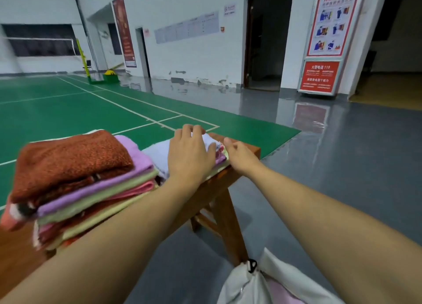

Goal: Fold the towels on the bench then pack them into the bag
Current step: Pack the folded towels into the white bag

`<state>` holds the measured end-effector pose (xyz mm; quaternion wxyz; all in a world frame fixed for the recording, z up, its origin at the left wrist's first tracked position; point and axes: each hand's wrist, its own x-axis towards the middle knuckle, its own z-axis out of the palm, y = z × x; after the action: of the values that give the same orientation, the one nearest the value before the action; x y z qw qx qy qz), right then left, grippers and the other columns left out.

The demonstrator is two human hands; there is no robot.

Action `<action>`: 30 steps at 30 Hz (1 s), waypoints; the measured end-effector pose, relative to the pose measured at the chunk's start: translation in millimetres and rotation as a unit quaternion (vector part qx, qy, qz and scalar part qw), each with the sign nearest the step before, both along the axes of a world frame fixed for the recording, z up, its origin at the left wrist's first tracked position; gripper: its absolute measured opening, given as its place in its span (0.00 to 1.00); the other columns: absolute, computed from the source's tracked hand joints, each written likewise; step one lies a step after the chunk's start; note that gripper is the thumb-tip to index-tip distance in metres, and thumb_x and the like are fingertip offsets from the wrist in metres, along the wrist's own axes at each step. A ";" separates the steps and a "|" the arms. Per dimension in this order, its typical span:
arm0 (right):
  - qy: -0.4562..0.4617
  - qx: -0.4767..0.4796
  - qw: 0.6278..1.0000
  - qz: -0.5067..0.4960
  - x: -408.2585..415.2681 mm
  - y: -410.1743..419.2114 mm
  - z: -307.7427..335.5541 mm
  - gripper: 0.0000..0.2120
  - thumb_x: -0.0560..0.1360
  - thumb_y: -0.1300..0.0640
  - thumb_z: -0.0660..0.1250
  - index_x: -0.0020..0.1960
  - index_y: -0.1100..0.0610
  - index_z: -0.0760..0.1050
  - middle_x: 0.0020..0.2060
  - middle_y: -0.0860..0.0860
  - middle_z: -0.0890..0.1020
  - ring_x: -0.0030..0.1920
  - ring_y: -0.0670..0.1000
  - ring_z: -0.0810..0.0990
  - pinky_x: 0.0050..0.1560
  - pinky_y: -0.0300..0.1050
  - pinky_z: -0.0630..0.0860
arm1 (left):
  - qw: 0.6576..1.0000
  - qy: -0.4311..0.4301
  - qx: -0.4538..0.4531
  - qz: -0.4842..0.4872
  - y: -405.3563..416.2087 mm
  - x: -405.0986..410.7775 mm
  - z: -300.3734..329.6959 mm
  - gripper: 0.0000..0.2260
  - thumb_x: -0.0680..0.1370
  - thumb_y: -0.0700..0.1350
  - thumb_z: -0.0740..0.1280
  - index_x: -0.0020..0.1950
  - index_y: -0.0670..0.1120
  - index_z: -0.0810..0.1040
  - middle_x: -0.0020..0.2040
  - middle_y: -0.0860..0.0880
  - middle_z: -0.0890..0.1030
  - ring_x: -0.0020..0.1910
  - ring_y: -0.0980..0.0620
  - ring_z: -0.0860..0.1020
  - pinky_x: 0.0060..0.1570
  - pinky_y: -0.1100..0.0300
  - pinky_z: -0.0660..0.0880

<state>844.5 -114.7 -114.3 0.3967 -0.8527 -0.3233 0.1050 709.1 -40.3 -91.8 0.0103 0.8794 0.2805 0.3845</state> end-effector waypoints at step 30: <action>0.310 -0.100 0.937 0.125 25.1 26.4 37.6 0.43 0.56 0.33 0.82 0.63 0.56 0.80 0.53 0.60 0.86 0.56 0.61 0.85 0.59 0.61 0.80 | 0.943 0.057 -0.319 -0.075 38.5 2.4 1.8 0.20 0.84 0.55 0.58 0.71 0.45 0.64 0.72 0.43 0.74 0.68 0.40 0.74 0.67 0.50 0.68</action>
<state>869.6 -88.2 -76.7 0.3734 -0.7659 -0.2764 0.4445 711.5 -1.8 -90.0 0.3030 0.8690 0.3223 0.2217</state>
